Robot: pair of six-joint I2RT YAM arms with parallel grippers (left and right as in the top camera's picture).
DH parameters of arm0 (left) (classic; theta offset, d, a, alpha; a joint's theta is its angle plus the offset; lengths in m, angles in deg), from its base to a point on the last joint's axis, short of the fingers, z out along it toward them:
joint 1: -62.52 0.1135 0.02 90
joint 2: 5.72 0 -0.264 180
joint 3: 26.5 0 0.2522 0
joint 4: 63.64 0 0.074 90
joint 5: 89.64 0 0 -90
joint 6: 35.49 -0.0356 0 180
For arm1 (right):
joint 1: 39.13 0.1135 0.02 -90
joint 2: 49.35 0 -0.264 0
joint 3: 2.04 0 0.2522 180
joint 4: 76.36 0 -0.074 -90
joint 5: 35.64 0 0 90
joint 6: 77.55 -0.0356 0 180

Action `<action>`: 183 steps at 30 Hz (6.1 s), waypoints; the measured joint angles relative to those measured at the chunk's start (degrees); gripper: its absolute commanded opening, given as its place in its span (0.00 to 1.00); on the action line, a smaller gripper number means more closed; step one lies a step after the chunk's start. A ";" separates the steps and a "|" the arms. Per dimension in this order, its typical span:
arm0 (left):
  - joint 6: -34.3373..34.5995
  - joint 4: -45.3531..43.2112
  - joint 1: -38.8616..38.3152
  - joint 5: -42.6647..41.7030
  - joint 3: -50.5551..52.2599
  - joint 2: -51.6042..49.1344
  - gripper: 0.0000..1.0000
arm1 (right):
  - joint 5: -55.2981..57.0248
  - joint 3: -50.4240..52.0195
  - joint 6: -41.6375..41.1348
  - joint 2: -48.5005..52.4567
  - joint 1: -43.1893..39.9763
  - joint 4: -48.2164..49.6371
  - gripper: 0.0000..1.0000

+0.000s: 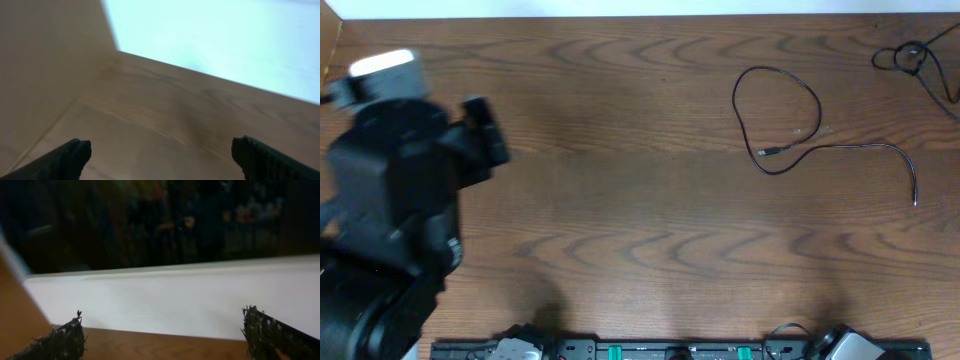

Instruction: Untangle cables

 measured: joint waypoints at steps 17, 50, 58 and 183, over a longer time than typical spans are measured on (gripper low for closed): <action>7.34 -29.42 13.00 -6.69 48.19 23.28 0.97 | 0.07 0.96 6.01 -11.39 15.63 -0.28 0.99; 0.46 -76.48 42.14 -7.19 65.18 24.81 0.98 | 16.74 29.42 11.17 -49.18 21.88 12.33 0.99; -0.44 -69.09 40.13 -4.94 65.24 27.80 0.98 | 19.58 37.33 10.78 -50.12 16.74 20.06 0.99; 2.36 -76.63 33.86 -44.15 116.54 64.63 0.98 | 38.84 54.95 7.13 -34.01 30.82 30.03 0.10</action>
